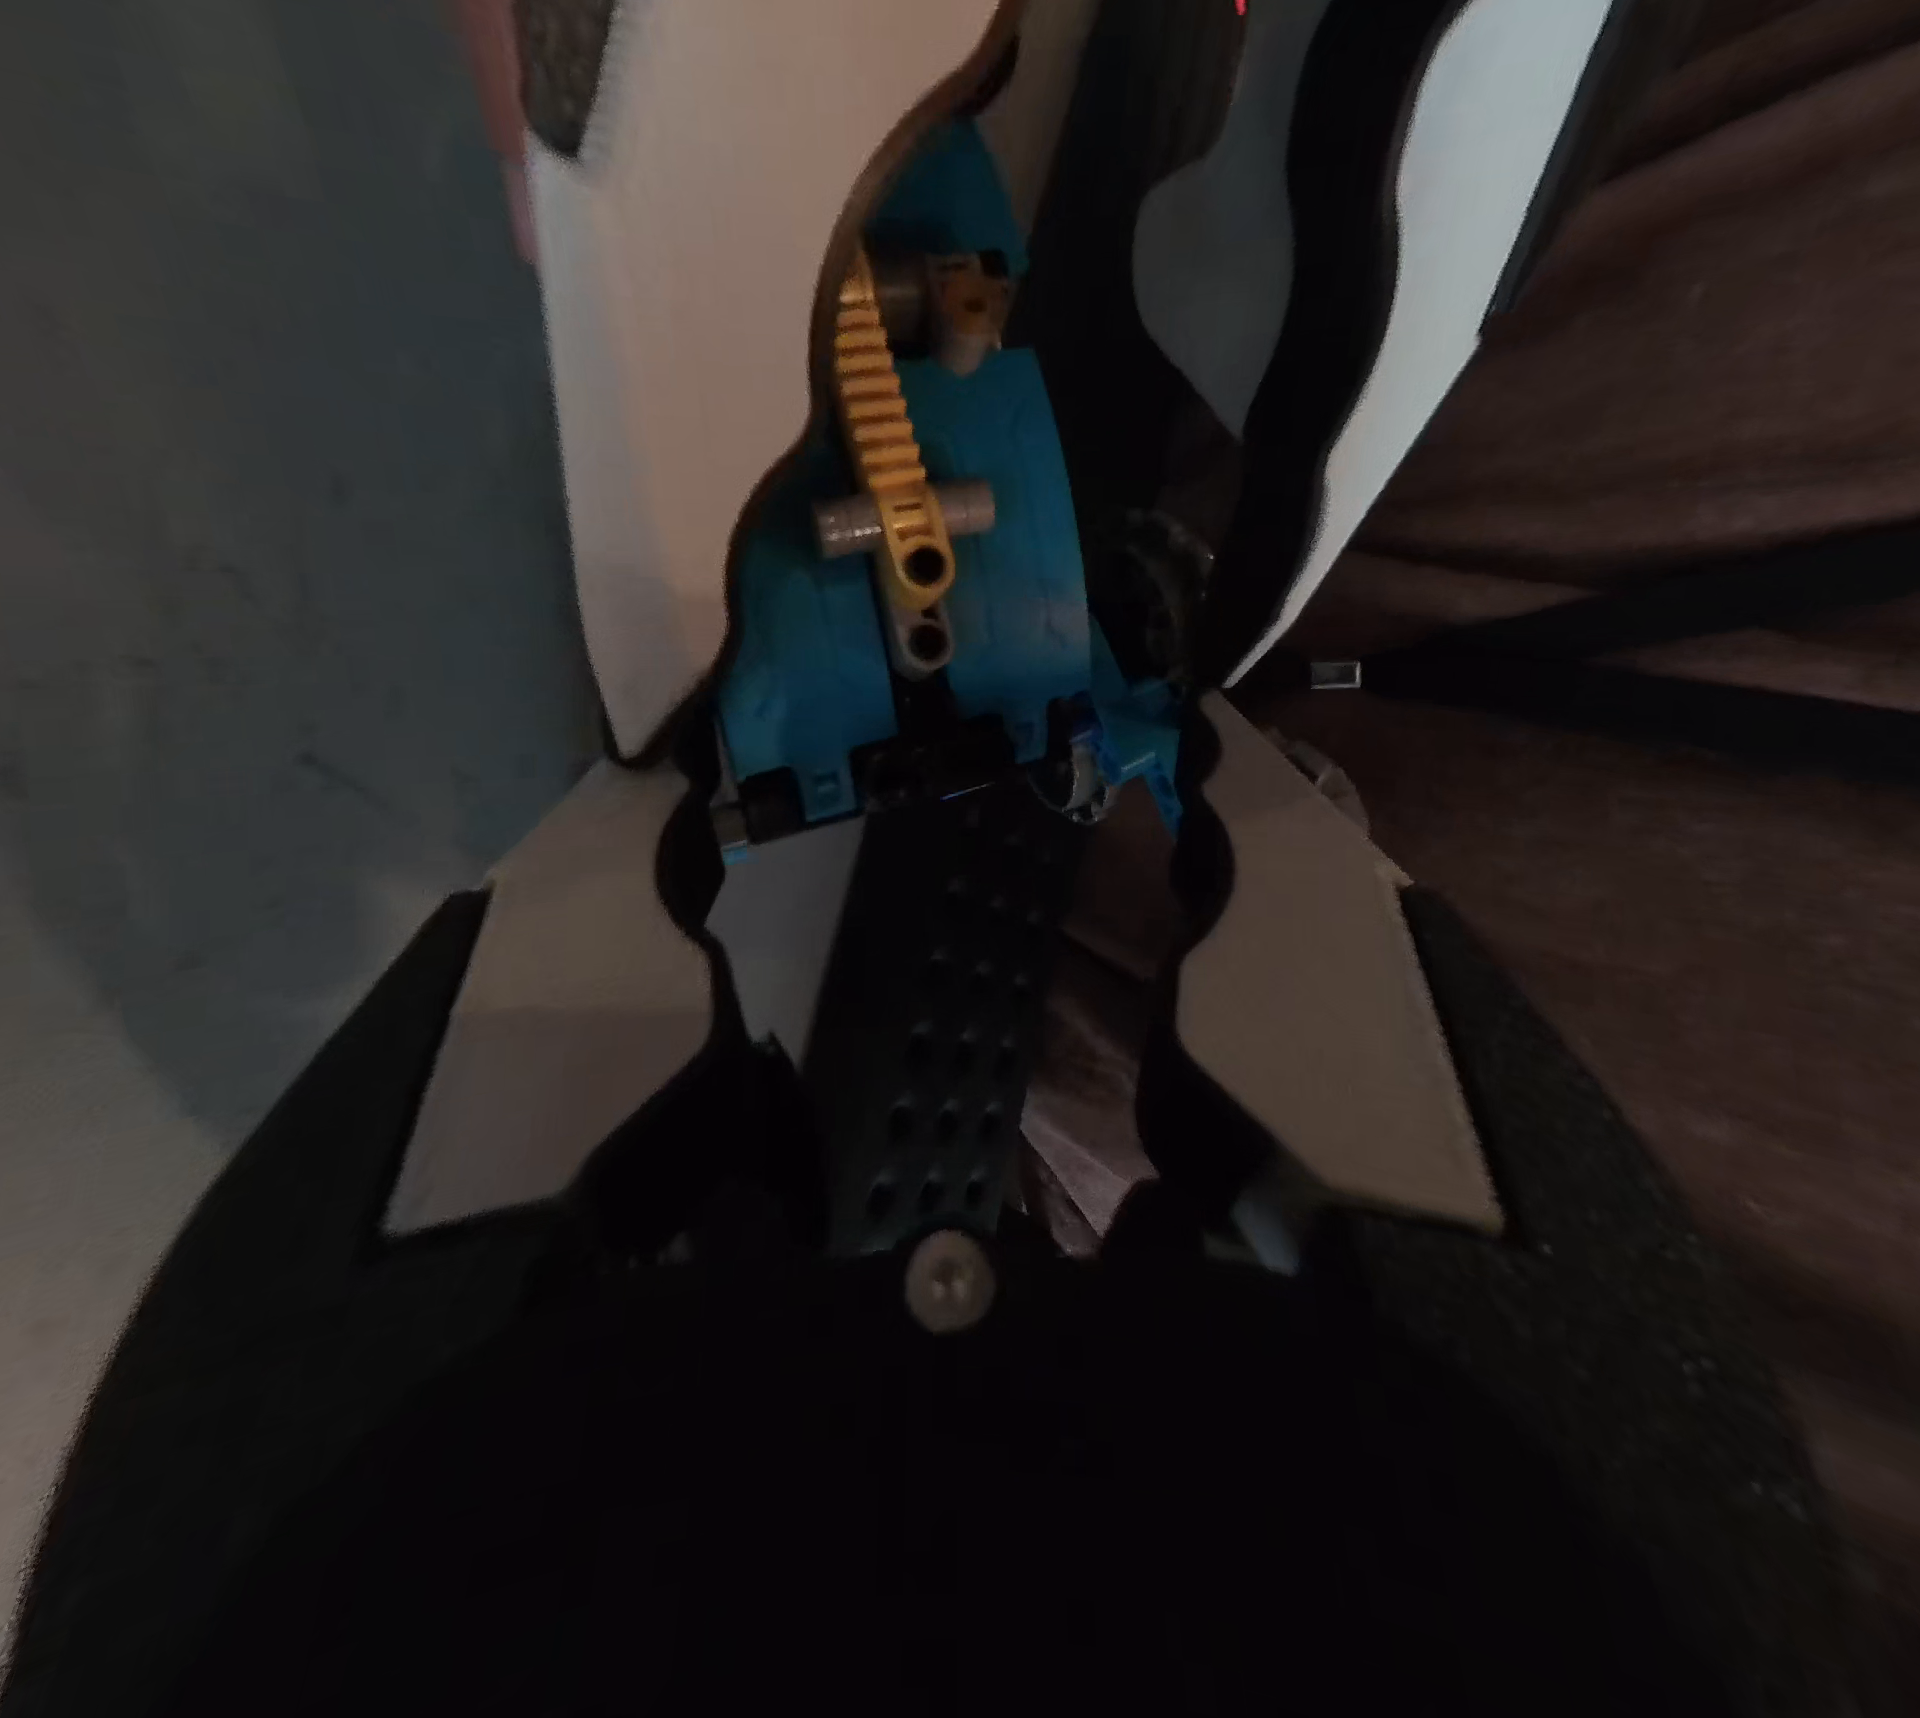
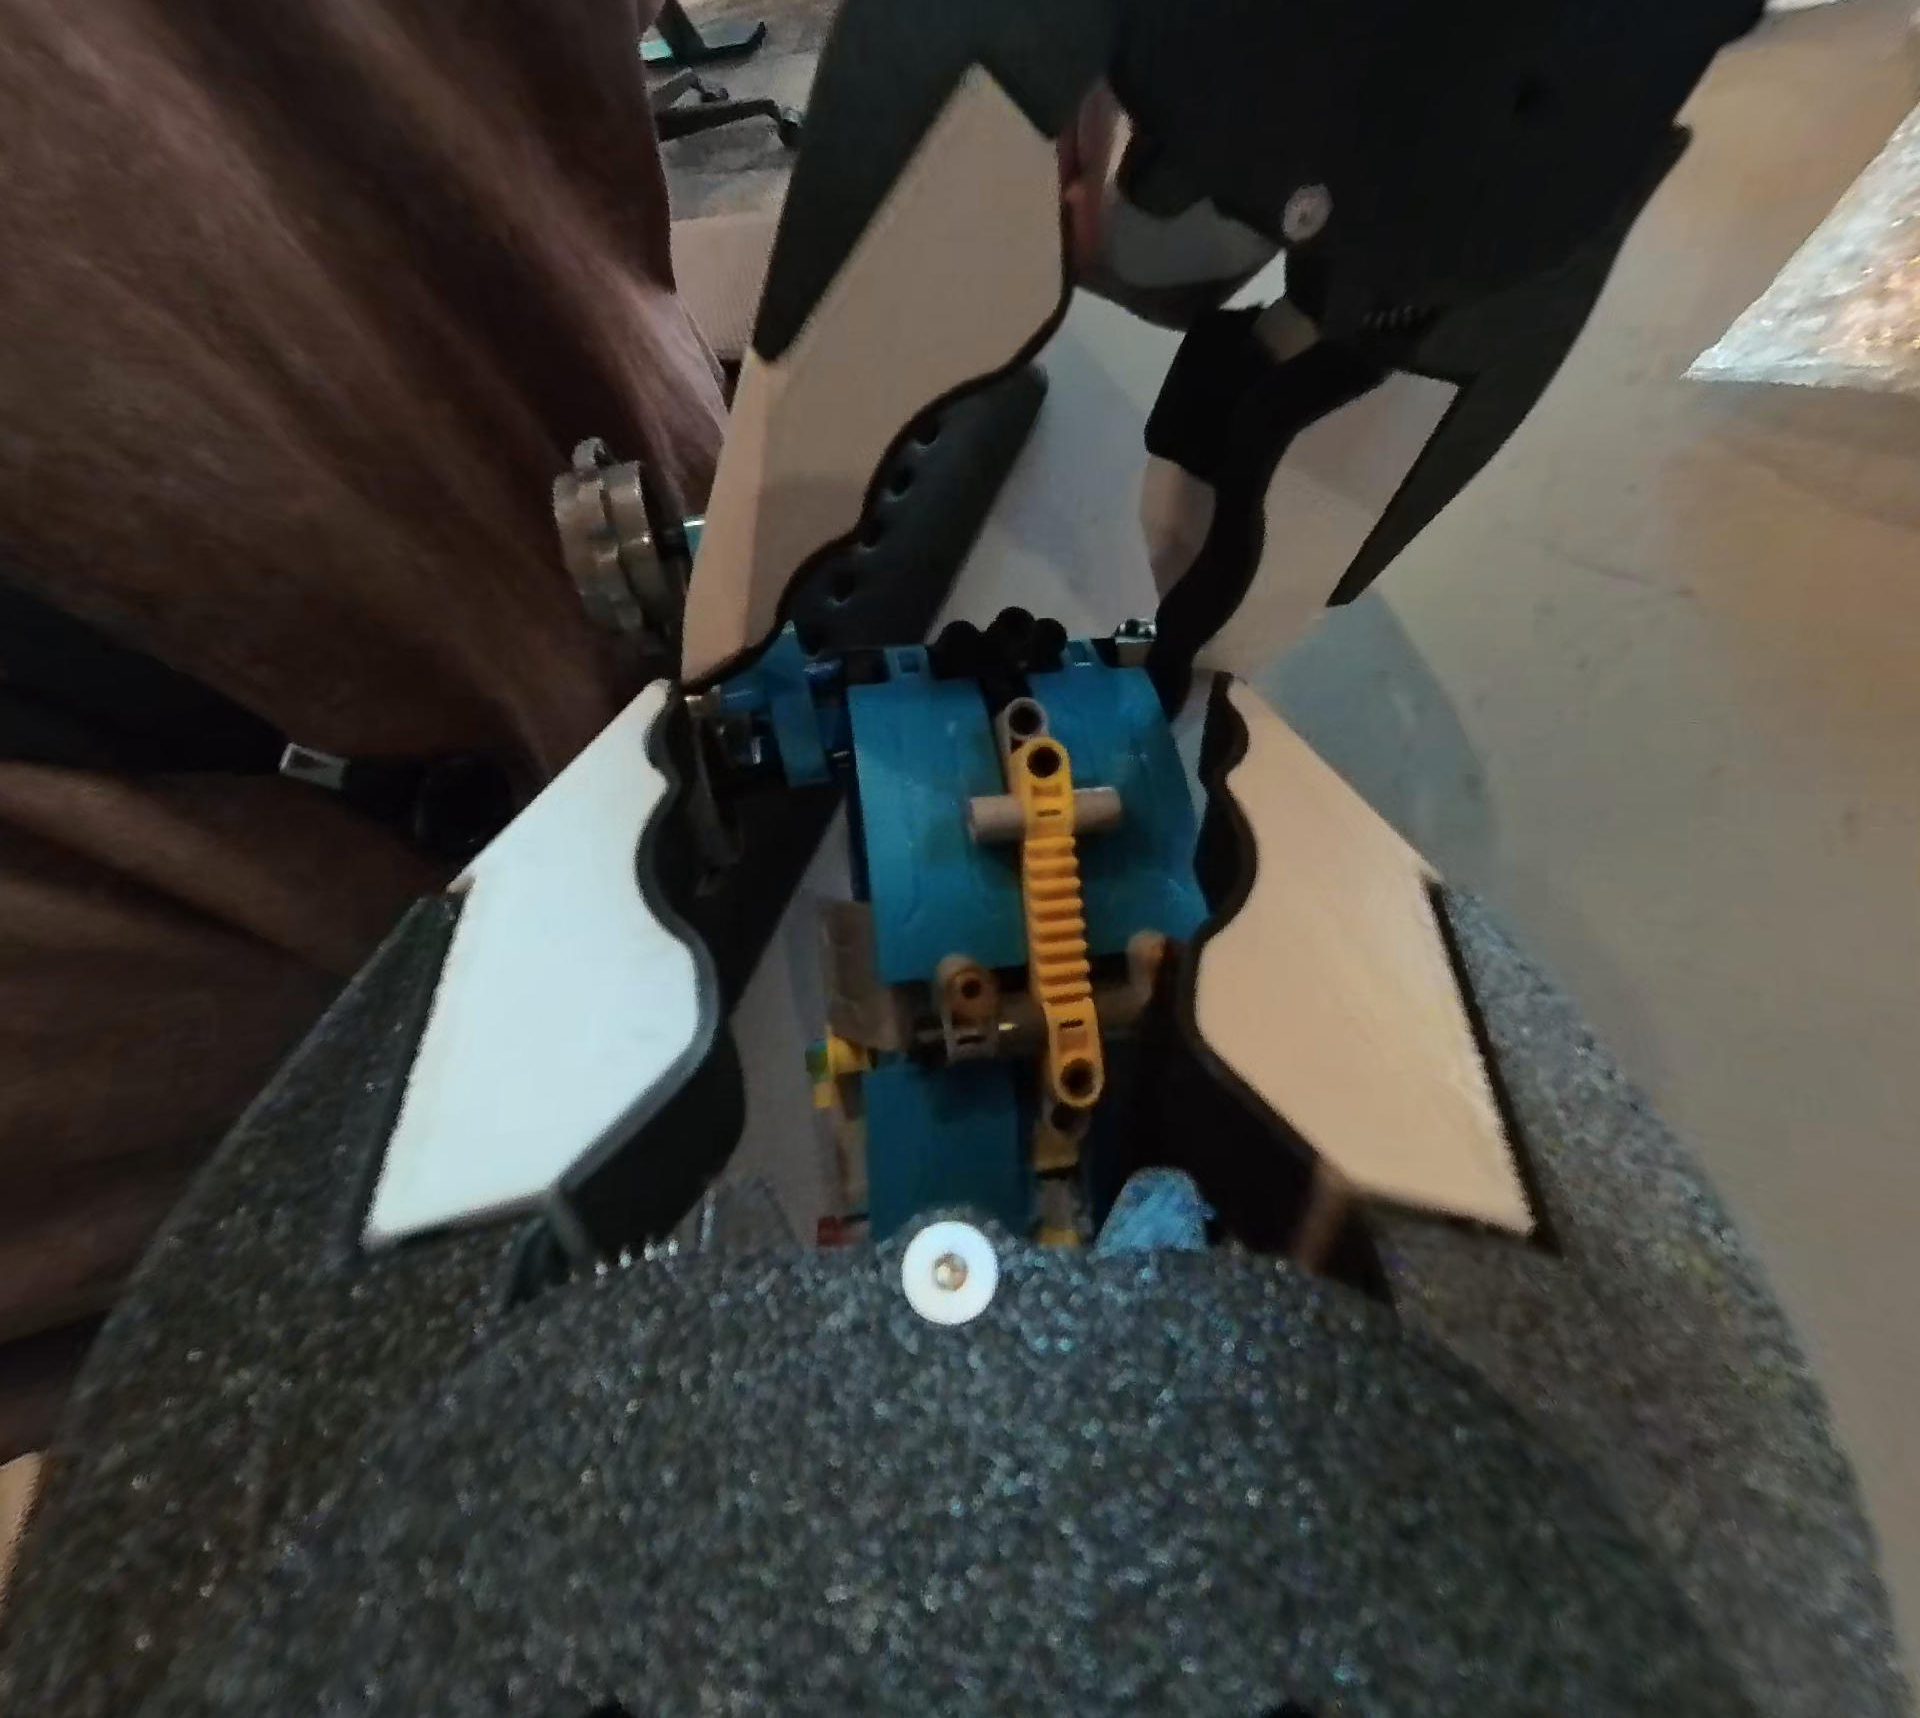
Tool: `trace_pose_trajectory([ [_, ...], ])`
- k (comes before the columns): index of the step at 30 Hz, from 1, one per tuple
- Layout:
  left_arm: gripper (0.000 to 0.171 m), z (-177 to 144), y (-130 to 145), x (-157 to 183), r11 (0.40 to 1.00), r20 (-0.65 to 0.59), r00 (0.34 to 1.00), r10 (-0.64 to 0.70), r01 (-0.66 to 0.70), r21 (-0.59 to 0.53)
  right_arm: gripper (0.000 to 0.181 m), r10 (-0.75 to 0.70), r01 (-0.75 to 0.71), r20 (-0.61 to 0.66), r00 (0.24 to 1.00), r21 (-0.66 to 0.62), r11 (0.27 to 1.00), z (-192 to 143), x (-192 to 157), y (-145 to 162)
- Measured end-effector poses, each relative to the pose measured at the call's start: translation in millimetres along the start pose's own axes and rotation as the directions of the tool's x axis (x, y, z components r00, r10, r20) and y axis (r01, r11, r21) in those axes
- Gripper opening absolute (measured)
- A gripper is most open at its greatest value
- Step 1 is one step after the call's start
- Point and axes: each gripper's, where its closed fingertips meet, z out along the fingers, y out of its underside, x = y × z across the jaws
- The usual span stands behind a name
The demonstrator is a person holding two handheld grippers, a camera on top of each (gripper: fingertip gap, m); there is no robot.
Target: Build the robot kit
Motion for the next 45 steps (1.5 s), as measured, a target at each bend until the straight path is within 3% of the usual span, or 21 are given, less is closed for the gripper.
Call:
trace_pose_trajectory([
  [5,0.089,-1.1,0.8,0.8,0.999,-0.010,1.000,0.028,-0.028,0.027,0.092,-0.001,0.000,0.039,0.999,0.029,1.000,-2.2,-0.3,-2.3],
  [7,0.089,-2.2,1.3,0.8,0.999,-0.021,0.999,0.039,-0.039,0.028,0.081,-0.007,0.007,0.014,1.000,-0.004,1.000,-2.8,8.0,2.0],
  [18,0.088,-4.2,-1.8,-0.3,0.997,-0.038,0.999,0.031,-0.028,0.065,0.079,-0.093,0.088,-0.026,0.995,-0.148,0.985,1.9,6.9,8.0],
  [24,0.089,-25.7,-8.3,2.1,0.963,-0.049,0.997,-0.061,0.072,0.261,0.078,-0.092,0.087,-0.026,0.995,-0.141,0.986,2.8,6.1,8.1],
  [28,0.082,-57.1,2.8,11.6,0.873,0.008,0.989,-0.145,0.124,0.471,0.079,-0.086,0.081,-0.029,0.996,-0.148,0.986,2.6,6.3,8.6],
  [30,0.074,-56.3,15.5,24.9,0.819,-0.071,0.973,-0.220,0.224,0.528,0.078,-0.085,0.079,-0.030,0.996,-0.155,0.985,2.8,6.2,8.7],
  [32,0.064,-45.4,22.8,44.7,0.772,-0.233,0.941,-0.246,0.336,0.540,0.079,-0.089,0.083,-0.030,0.996,-0.164,0.983,2.9,6.0,9.0],
  [38,0.060,-32.6,19.8,53.4,0.603,-0.634,0.731,-0.253,0.632,0.487,0.080,-0.090,0.083,-0.026,0.996,-0.196,0.977,5.3,4.9,11.2],
  [42,0.054,-19.1,24.2,53.6,0.622,-0.663,0.696,-0.277,0.655,0.429,0.080,-0.084,0.076,-0.035,0.996,-0.196,0.978,5.2,4.5,11.6],
  [45,0.035,-20.2,21.4,48.7,0.598,-0.692,0.662,-0.289,0.689,0.409,0.080,-0.085,0.076,-0.037,0.996,-0.195,0.978,5.3,4.4,11.8],
])
